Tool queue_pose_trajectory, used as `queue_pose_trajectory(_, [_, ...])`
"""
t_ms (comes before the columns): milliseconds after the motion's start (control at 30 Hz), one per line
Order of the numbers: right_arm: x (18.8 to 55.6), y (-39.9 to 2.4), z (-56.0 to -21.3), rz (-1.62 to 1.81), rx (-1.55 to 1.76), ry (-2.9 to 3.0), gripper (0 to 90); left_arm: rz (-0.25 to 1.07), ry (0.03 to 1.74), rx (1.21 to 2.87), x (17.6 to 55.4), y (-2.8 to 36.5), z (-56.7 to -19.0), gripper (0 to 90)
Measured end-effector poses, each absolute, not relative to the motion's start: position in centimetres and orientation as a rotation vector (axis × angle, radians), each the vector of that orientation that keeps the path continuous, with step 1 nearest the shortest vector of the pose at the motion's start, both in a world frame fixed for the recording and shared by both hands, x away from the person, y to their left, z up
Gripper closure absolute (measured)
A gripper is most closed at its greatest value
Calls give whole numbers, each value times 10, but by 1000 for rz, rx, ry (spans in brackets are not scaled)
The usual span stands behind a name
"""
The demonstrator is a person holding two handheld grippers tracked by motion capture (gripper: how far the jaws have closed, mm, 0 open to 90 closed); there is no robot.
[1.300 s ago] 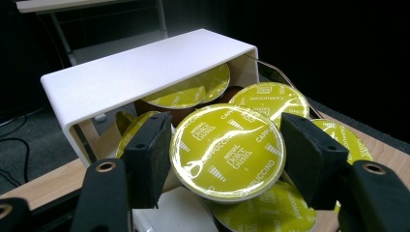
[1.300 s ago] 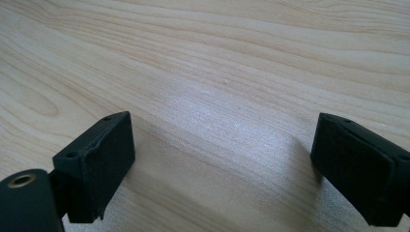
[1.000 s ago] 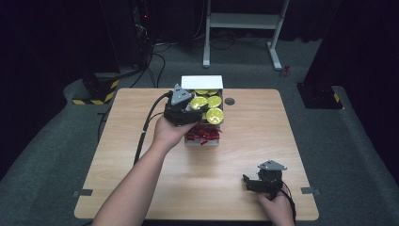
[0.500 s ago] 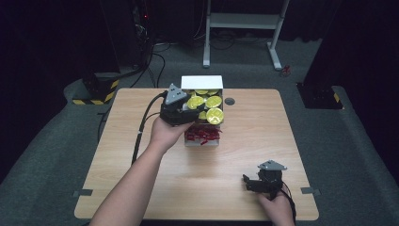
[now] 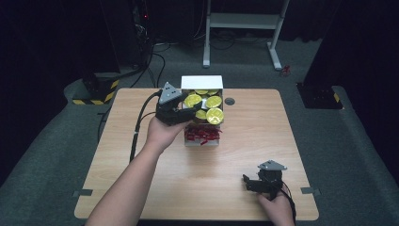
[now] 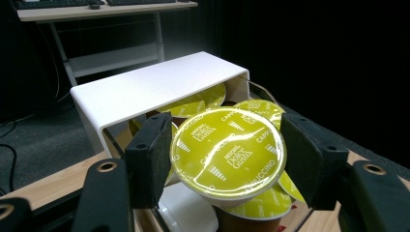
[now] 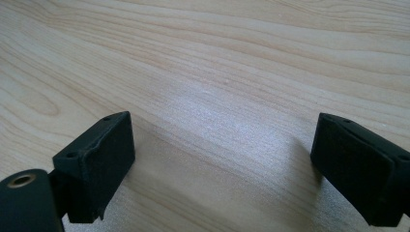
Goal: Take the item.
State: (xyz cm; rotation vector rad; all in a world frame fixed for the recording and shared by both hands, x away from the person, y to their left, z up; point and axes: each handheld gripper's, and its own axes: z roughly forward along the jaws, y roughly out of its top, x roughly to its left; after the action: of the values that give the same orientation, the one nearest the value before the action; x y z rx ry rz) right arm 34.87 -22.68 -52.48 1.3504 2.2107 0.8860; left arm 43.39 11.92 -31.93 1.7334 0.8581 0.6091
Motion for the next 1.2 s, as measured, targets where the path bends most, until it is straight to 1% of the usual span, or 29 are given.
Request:
queue_pose_trajectory(467, [348,-227,-525,886,1350,2212,84,596,833,1721,422,123,-316,384])
queue_pose_trajectory(767, [348,-227,-525,887,1349,2212,84,617,839,1718,416,129,-310,384])
queue_pose_trajectory(1200, [348,-227,-525,888,1347,2213,84,644,837,1694,402,153,-304,384])
